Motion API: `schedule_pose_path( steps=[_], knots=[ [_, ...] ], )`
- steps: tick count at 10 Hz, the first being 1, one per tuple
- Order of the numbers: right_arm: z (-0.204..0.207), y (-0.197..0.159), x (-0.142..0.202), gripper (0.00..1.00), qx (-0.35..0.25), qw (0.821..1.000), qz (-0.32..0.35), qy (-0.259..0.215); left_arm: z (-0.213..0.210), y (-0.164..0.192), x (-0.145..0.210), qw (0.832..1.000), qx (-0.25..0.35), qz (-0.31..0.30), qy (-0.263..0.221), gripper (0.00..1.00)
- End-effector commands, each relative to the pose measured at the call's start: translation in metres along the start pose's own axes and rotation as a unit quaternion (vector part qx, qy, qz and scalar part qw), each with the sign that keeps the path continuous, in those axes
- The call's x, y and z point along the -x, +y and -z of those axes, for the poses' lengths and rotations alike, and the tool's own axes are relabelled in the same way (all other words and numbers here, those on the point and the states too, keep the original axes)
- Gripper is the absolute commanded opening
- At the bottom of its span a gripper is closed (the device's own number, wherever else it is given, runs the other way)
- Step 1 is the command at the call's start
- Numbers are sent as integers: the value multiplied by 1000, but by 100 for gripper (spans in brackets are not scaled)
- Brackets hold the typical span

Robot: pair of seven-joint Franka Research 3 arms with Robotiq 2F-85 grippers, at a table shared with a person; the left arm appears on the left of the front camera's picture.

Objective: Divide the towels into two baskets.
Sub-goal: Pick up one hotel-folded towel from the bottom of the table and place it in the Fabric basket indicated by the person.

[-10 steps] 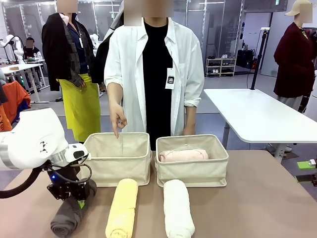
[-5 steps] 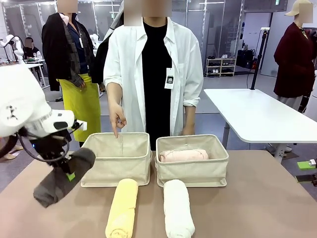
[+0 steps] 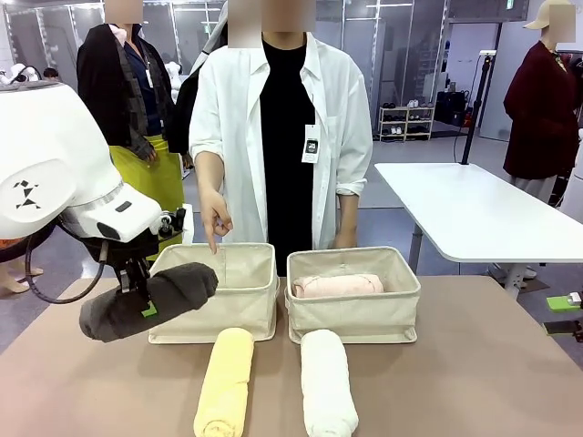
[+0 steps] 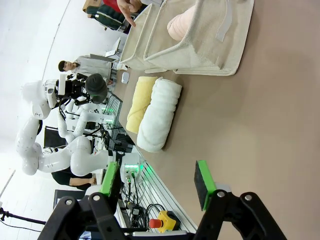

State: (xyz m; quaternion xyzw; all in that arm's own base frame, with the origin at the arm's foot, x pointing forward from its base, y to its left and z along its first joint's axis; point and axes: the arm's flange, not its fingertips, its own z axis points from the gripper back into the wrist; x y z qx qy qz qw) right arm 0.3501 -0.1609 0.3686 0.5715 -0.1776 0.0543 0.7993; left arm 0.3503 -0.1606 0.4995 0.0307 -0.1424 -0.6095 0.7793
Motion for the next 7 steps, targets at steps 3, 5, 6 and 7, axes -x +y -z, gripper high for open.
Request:
schedule_pose_path(
  steps=[3, 5, 6, 7],
  knots=[
    [1, 4, 2, 75, 0, 1000, 0, -2, 1, -4, 2, 1000, 4, 26, -3, 19],
    [1, 4, 2, 75, 0, 1000, 0, -2, 3, -6, 14, 1000, 4, -8, -4, 41],
    [1, 4, 2, 75, 0, 1000, 0, -2, -12, -1, 6, 997, -67, 19, -25, 41],
    [1, 4, 2, 75, 0, 1000, 0, -2, -12, 22, -8, 996, -87, 10, -19, 41]
  ],
)
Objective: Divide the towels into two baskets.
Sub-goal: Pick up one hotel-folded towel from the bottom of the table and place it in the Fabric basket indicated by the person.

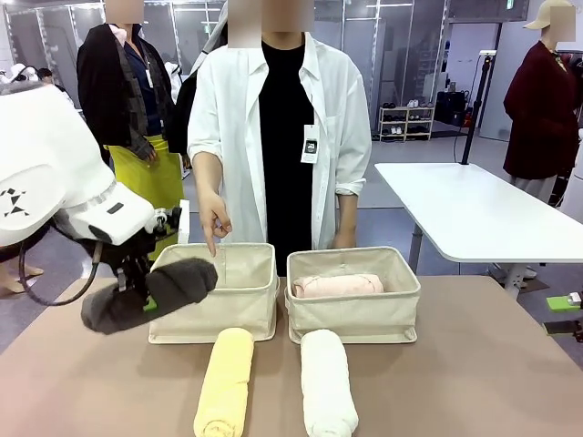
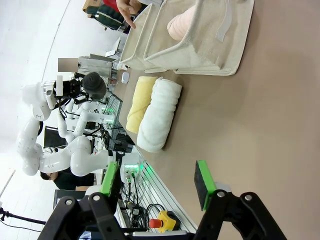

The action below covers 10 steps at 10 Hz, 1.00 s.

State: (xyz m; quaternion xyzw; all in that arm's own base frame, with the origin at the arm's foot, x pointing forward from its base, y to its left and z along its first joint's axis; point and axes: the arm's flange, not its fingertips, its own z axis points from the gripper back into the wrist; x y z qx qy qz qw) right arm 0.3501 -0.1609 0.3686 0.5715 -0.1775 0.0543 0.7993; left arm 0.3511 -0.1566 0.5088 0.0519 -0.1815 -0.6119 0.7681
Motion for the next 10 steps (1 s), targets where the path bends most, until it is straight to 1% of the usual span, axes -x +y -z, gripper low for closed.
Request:
schedule_pose_path(
  steps=[1, 2, 3, 4, 6, 7, 9, 10],
  knots=[
    [1, 4, 2, 75, 0, 1000, 0, -2, 4, 45, -24, 998, -55, 9, 16, 41],
    [1, 4, 2, 75, 0, 1000, 0, -2, 10, 67, -34, 998, -37, 53, 7, 41],
    [1, 4, 2, 75, 0, 1000, 0, -2, 22, 87, -45, 991, -70, 109, 36, 41],
    [1, 4, 2, 75, 0, 1000, 0, -2, 36, 110, -56, 988, -86, 113, 64, 41],
    [1, 4, 2, 75, 0, 1000, 0, -2, 65, 143, -79, 989, -57, 123, 58, 41],
    [1, 4, 2, 75, 0, 1000, 0, -2, 79, 155, -86, 987, -38, 147, 47, 41],
    [1, 4, 2, 75, 0, 1000, 0, -2, 102, 172, -96, 987, -12, 150, 52, 41],
    [1, 4, 2, 75, 0, 1000, 0, -2, 114, 177, -98, 986, -11, 160, 56, 41]
  ],
)
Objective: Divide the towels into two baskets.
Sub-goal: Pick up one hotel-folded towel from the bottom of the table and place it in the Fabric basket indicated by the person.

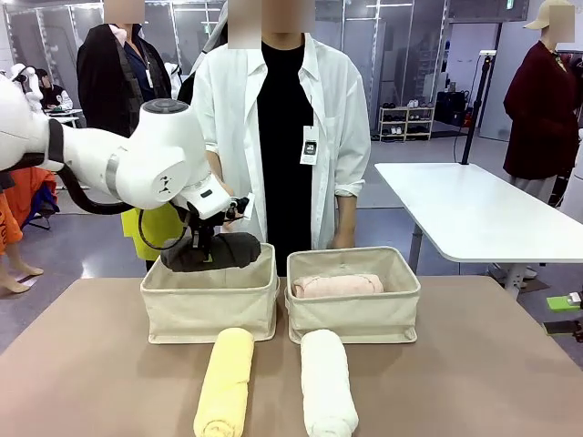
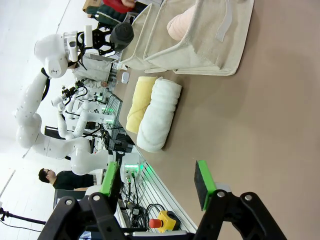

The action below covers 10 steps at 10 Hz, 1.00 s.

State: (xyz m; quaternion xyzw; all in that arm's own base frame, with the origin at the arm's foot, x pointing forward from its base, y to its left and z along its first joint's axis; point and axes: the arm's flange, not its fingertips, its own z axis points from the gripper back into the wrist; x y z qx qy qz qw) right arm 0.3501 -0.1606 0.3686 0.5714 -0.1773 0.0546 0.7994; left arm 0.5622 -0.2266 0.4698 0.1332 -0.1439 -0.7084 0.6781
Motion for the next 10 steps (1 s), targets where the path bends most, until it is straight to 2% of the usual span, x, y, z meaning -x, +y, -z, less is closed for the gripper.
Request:
schedule_pose_path(
  steps=[1, 3, 5, 6, 7, 10],
  knots=[
    [0, 4, 2, 75, 0, 1000, 0, -2, 3, 15, 3, 1000, 16, 23, -5, 41],
    [0, 4, 2, 75, 0, 1000, 0, -2, 20, 22, 5, 999, 18, 41, -1, 41],
    [0, 4, 2, 75, 0, 1000, 0, -2, 29, 25, 8, 999, 36, 30, 8, 67],
    [0, 4, 2, 75, 0, 1000, 0, -2, 30, 26, 9, 999, 35, 20, 11, 92],
    [0, 4, 2, 75, 0, 1000, 0, -2, 30, 25, 10, 999, 35, 24, 9, 100],
    [0, 4, 2, 75, 0, 1000, 0, -2, 32, 18, 14, 999, 39, 22, 11, 100]
  ],
)
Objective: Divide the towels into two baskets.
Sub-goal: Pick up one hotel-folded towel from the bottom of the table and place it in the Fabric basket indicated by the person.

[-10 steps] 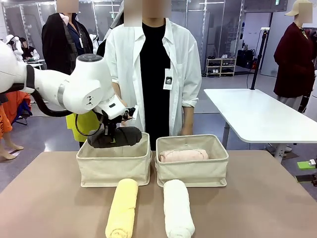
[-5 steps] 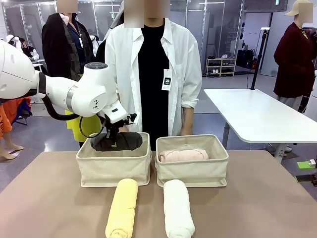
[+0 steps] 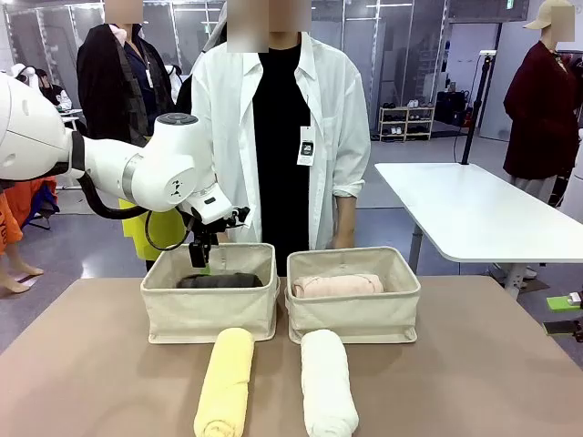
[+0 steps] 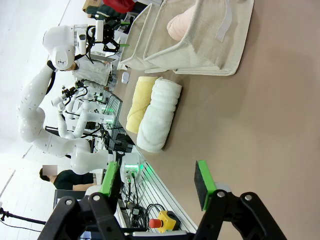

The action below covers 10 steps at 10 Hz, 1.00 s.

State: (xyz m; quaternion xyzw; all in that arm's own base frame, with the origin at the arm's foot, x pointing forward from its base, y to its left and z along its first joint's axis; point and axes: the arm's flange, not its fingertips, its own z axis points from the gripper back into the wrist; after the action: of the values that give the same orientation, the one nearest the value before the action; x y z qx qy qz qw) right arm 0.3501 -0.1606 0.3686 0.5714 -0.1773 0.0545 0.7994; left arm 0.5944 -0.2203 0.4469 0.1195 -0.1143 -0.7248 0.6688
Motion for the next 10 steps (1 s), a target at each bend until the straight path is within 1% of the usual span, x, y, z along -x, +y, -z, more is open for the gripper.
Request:
schedule_pose_path(
  steps=[1, 2, 3, 10],
  knots=[
    [0, 4, 2, 75, 0, 1000, 0, -2, -3, -5, 9, 1000, 7, -14, 1, 100],
    [0, 4, 2, 75, 0, 1000, 0, -2, -6, -14, 16, 999, -1, -30, -13, 96],
    [0, 4, 2, 75, 0, 1000, 0, -2, 0, 0, 1, 1000, 1, -2, 1, 96],
    [0, 4, 2, 75, 0, 1000, 0, -2, 0, 0, 1, 1000, 1, -2, 1, 96]
  ],
)
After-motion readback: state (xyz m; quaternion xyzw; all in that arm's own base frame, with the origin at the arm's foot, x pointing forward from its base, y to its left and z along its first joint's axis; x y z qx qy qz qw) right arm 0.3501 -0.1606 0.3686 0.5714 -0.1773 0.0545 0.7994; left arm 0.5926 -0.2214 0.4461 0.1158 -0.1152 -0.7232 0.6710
